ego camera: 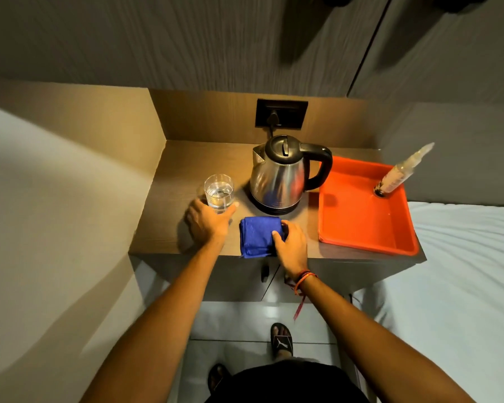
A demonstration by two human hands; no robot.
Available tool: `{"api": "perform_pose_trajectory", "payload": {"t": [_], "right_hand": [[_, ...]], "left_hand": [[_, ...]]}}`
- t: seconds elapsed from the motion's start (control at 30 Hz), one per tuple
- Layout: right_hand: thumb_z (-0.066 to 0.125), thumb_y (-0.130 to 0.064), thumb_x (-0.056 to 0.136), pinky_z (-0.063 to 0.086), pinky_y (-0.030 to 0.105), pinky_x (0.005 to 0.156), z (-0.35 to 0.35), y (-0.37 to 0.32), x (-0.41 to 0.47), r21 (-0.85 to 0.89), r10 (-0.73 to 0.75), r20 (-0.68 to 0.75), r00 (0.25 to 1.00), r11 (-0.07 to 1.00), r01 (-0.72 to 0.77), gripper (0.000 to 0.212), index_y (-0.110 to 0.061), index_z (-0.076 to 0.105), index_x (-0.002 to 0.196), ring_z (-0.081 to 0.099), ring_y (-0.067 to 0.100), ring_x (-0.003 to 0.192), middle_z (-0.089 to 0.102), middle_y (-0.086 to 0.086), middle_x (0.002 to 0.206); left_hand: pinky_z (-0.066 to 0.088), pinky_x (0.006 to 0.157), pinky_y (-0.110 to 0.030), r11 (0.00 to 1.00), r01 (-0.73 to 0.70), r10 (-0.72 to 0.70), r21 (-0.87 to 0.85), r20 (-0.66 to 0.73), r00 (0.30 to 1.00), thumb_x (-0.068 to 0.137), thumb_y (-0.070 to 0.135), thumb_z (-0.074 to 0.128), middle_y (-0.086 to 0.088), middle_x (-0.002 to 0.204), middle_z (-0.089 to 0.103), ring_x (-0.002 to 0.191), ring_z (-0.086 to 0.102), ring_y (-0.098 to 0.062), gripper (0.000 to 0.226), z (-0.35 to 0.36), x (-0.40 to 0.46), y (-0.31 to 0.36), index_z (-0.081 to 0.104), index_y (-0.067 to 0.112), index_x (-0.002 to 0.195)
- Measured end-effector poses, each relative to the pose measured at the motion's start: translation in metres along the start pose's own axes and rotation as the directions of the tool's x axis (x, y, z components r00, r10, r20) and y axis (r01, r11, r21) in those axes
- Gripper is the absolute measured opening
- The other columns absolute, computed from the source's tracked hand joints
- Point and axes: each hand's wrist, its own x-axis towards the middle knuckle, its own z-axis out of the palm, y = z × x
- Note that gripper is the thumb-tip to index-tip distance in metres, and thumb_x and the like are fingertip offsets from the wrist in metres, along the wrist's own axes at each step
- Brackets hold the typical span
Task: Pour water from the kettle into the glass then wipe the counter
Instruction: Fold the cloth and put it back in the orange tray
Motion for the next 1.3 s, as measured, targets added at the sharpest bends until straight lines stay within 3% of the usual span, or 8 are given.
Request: {"api": "perform_pose_trajectory", "payload": {"t": [0.2,0.37,0.57,0.67,0.8,1.0,1.1,1.3], "right_hand": [[0.054,0.004,0.070,0.037,0.031,0.057,-0.005,-0.017,0.018,0.146,0.220,0.093,0.971,0.962,-0.232,0.003,0.003,0.057,0.071,0.043,0.021,0.065,0.052,0.009,0.067],[0.066,0.008,0.073,0.044,0.025,0.055,-0.050,-0.040,0.020,0.382,0.151,0.081,0.985,0.908,-0.171,0.016,0.006,0.068,0.088,0.049,0.017,0.064,0.058,0.007,0.071],[0.057,0.001,0.077,0.050,0.032,0.075,-0.142,-0.019,0.037,0.460,0.107,-0.162,0.981,0.888,-0.021,0.026,-0.004,0.066,0.102,0.060,0.020,0.084,0.066,0.011,0.095],[0.053,0.006,0.084,0.048,0.029,0.073,-0.177,0.010,0.060,0.366,0.180,-0.214,0.960,0.926,-0.092,0.027,-0.012,0.061,0.103,0.059,0.020,0.084,0.065,0.004,0.089],[0.056,0.004,0.084,0.043,0.031,0.070,-0.185,0.048,0.078,0.140,0.250,-0.148,0.957,0.963,-0.230,0.042,-0.011,0.058,0.123,0.058,0.026,0.084,0.065,0.011,0.097],[0.061,-0.012,0.086,0.047,0.040,0.100,-0.181,0.076,0.090,-0.272,0.254,0.019,0.967,0.932,-0.239,0.046,-0.013,0.061,0.132,0.055,0.040,0.121,0.058,0.022,0.131],[0.056,-0.034,0.093,0.044,0.052,0.104,-0.180,0.082,0.082,-0.469,0.224,-0.001,0.975,0.861,-0.198,0.048,-0.025,0.054,0.140,0.044,0.043,0.127,0.048,0.016,0.138],[0.045,-0.038,0.102,0.041,0.050,0.111,-0.202,0.084,0.069,-0.566,0.173,0.149,0.974,0.822,-0.059,0.055,-0.023,0.036,0.155,0.044,0.043,0.133,0.045,0.019,0.147]], "left_hand": [[0.042,0.107,-0.049,0.935,-0.196,0.161,0.297,0.138,0.977,0.097,0.057,0.049,-0.021,0.137,0.056,0.131,0.050,-0.038,0.068,0.040,-0.076,0.000,0.058,-0.002,0.129],[0.046,0.084,-0.042,0.986,-0.107,0.129,-0.130,0.177,0.976,0.102,0.038,0.049,-0.023,0.123,0.064,0.111,0.062,-0.043,0.041,0.041,-0.079,0.034,0.051,0.004,0.124],[0.044,0.062,-0.023,0.817,-0.337,0.482,-0.468,0.233,0.845,0.095,0.036,0.063,0.007,0.074,0.051,0.066,0.049,-0.011,0.028,0.070,-0.113,0.094,0.046,0.016,0.089],[0.041,0.060,-0.028,0.831,-0.414,0.540,-0.371,0.364,0.759,0.093,0.034,0.069,0.003,0.071,0.051,0.062,0.047,-0.014,0.032,0.101,-0.125,0.122,0.046,0.013,0.085],[0.053,0.078,-0.046,0.847,-0.530,0.439,0.048,0.500,0.746,0.093,0.035,0.070,-0.022,0.111,0.070,0.103,0.068,-0.042,0.045,0.133,-0.131,0.145,0.048,0.003,0.114],[0.054,0.086,-0.045,0.494,-0.705,0.525,0.509,0.471,0.708,0.083,0.036,0.079,-0.016,0.132,0.052,0.121,0.053,-0.036,0.060,0.158,-0.142,0.140,0.049,0.009,0.127],[0.060,0.080,-0.041,0.576,-0.620,0.477,0.532,0.397,0.784,0.087,0.030,0.076,-0.018,0.135,0.047,0.112,0.062,-0.036,0.060,0.165,-0.150,0.129,0.044,0.007,0.132],[0.059,0.088,-0.034,0.610,-0.660,0.484,0.438,0.453,0.749,0.093,0.021,0.070,-0.018,0.131,0.051,0.111,0.065,-0.029,0.054,0.160,-0.172,0.116,0.041,0.006,0.135]]}}
